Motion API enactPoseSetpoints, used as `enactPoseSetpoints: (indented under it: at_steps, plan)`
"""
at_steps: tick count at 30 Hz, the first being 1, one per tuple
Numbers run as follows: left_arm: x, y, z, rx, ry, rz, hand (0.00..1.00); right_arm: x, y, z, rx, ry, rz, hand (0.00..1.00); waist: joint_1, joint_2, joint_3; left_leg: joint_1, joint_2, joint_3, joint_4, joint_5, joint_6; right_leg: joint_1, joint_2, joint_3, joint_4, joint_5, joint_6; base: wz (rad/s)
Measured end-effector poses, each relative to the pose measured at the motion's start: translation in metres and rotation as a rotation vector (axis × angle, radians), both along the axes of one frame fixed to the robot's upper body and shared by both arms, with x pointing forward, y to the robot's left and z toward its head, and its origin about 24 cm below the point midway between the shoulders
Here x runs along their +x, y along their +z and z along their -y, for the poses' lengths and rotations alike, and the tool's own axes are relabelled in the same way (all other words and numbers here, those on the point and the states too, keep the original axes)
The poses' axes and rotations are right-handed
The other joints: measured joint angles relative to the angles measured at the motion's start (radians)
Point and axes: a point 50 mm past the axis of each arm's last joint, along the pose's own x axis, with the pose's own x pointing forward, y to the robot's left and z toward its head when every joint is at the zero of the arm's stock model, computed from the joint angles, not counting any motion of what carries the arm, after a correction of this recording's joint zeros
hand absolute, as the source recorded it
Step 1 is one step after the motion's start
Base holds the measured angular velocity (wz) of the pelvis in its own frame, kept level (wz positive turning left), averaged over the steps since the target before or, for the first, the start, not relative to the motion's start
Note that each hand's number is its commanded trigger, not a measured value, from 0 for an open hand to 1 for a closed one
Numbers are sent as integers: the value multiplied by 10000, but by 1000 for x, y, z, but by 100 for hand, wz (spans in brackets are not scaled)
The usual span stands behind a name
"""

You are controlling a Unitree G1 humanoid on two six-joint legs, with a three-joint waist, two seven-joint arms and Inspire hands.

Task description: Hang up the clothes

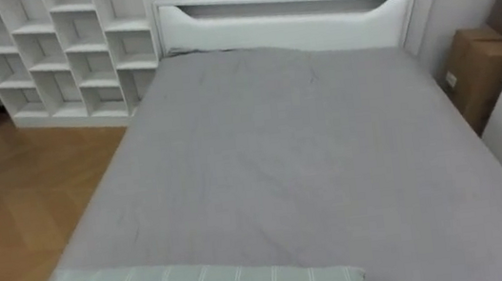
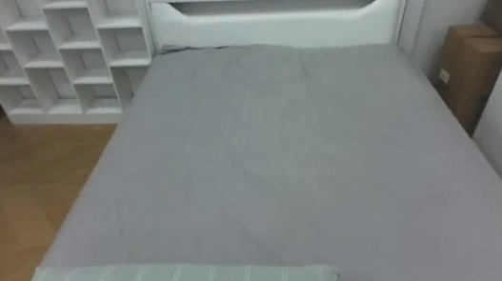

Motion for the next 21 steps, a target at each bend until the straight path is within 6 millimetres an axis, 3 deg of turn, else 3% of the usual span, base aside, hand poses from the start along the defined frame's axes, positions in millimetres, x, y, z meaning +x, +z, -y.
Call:
enactPoseSetpoints:
  at_steps: [4, 6, 15, 18, 21]
  plan:
    - [-34, -6, 5, -936, 315, -1636, 0, -12, -1, 2, 96, -226, -359, 0, -60, -43, -12, 15, -40, 22, -18, -24, 34, -38, -29, 52, 3, -24, 37, -5]
    - [-38, -8, 8, -1375, 287, -2039, 0, -13, -1, 2, 183, -282, -464, 0, -84, -61, -5, -36, -48, 19, 46, -25, 43, -51, -42, 45, 5, -22, 41, 0]
    - [-20, -14, 17, -2506, -190, -2183, 0, -13, -1, 2, 262, -500, -507, 0, -109, 50, -70, -54, -30, 112, 173, -25, 52, -108, -20, 256, 29, 1, 21, -4]
    - [-20, -15, 20, -2704, -179, -2309, 0, -14, -1, 2, 221, -638, -536, 0, -151, 121, -115, -30, -16, 204, 176, -23, 53, -75, -7, 319, 36, 38, 27, -5]
    - [-21, -16, 22, -2890, -188, -2406, 0, -12, -1, 1, 207, -807, -493, 0, -225, 114, -110, -29, -18, 206, 157, -24, 54, -73, -11, 317, 32, 41, 31, 0]
